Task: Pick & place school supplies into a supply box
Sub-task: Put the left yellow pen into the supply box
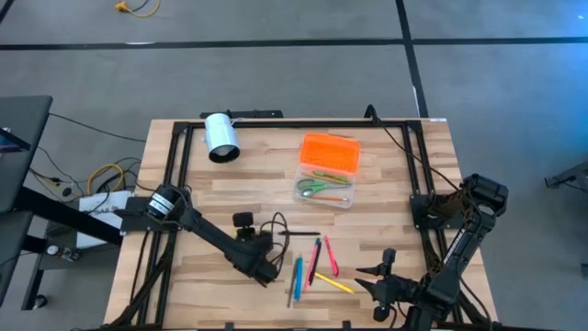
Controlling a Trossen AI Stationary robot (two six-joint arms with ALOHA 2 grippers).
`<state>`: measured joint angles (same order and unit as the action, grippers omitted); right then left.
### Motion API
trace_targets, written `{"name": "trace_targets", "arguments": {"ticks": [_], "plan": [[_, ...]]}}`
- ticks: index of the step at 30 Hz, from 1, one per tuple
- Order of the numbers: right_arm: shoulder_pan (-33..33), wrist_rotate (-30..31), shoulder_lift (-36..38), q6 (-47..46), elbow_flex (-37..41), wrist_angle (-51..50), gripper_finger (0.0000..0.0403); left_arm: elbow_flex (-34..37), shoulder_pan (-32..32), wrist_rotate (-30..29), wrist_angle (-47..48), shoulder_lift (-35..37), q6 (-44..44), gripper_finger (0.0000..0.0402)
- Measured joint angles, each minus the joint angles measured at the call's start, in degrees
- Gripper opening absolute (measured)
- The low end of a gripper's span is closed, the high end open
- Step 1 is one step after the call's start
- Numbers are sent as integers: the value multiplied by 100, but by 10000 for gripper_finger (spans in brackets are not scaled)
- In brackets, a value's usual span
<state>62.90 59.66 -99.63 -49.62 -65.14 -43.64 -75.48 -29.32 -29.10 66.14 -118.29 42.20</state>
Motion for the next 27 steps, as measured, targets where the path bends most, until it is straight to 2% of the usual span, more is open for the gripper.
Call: {"name": "trace_targets", "arguments": {"ticks": [8,12,20,27], "plan": [[-60,36,0,11,-1,-15,118,332,-327,-1001,159,-15,940,14],[-140,37,0,19,0,-20,118,328,-410,-1256,248,-10,1210,14],[-317,44,0,159,-2,-17,118,204,-406,-1421,246,-7,1168,15],[-354,44,0,205,0,-15,118,-420,-343,-1825,232,-4,470,15]]}}
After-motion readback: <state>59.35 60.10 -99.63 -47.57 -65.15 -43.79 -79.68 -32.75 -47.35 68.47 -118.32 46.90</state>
